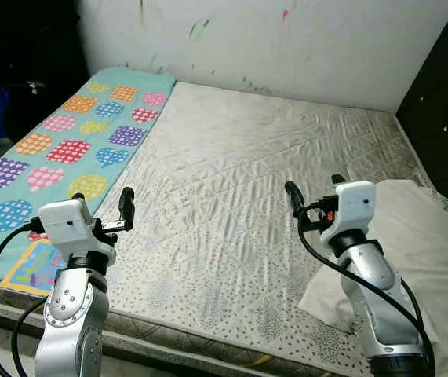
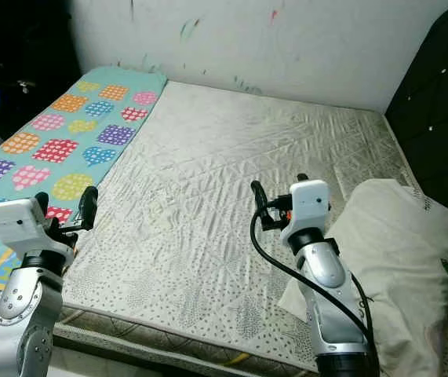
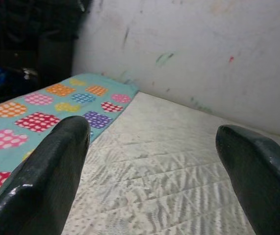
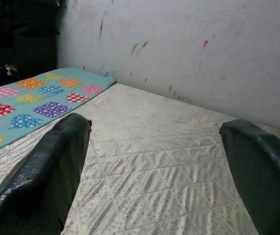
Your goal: Clean up the room
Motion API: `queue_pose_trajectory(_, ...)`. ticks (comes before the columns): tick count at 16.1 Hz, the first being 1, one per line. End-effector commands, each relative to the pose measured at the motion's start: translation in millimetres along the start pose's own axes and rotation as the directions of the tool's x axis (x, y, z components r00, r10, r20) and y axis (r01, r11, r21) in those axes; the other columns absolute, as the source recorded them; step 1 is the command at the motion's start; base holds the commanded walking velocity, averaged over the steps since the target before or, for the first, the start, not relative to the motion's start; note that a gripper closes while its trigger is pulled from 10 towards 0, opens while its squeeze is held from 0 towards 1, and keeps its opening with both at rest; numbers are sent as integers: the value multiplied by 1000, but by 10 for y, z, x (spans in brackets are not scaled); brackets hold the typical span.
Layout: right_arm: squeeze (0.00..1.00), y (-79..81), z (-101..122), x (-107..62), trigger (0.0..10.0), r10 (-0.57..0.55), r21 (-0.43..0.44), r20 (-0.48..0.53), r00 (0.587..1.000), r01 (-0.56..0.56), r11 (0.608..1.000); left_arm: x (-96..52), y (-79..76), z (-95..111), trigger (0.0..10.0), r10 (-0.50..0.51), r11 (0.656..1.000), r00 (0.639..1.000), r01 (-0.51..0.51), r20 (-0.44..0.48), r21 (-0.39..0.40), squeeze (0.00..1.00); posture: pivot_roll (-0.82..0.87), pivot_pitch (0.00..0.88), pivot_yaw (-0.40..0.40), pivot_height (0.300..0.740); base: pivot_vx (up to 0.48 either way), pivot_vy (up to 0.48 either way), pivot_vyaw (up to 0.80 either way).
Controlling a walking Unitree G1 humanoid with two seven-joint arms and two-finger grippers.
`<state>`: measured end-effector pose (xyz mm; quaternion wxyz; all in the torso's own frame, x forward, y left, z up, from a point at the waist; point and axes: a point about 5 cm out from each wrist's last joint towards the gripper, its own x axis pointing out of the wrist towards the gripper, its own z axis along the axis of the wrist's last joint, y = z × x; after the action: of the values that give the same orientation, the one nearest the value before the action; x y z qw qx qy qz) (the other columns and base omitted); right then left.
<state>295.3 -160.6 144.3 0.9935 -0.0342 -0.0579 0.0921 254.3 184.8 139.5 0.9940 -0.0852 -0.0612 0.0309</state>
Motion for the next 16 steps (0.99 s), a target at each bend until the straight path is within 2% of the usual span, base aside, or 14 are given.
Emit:
queue_pose_trajectory(1, 0, -80, 23, -33, 10000, -33, -11, -4, 999, 33, 999, -23, -47, 2, 10000, -14, 1000, 1000, 14, -11, -6, 0, -35, 0, -62, 740, 0, -285, 0)
queue_pose_trajectory(3, 0, -121, 8, -75, 10000, -52, -14, -15, 999, 52, 999, -53, -67, -5, 10000, -27, 1000, 999, 26, -25, -12, 0, -37, 0, -58, 740, 0, -319, 0)
queue_pose_trajectory(6, 0, -92, -6, -130, 10000, -48, -4, -29, 998, 48, 999, -76, -65, 9, 10000, -35, 999, 999, 35, -39, -7, 0, -32, 0, -56, 740, 0, -337, 0)
queue_pose_trajectory(16, 0, -93, -1, -165, 10000, -49, 2, -45, 998, 49, 999, -124, -45, 38, 10000, -36, 999, 997, 36, -63, 5, 0, -32, 0, -52, 740, 0, -336, 0)
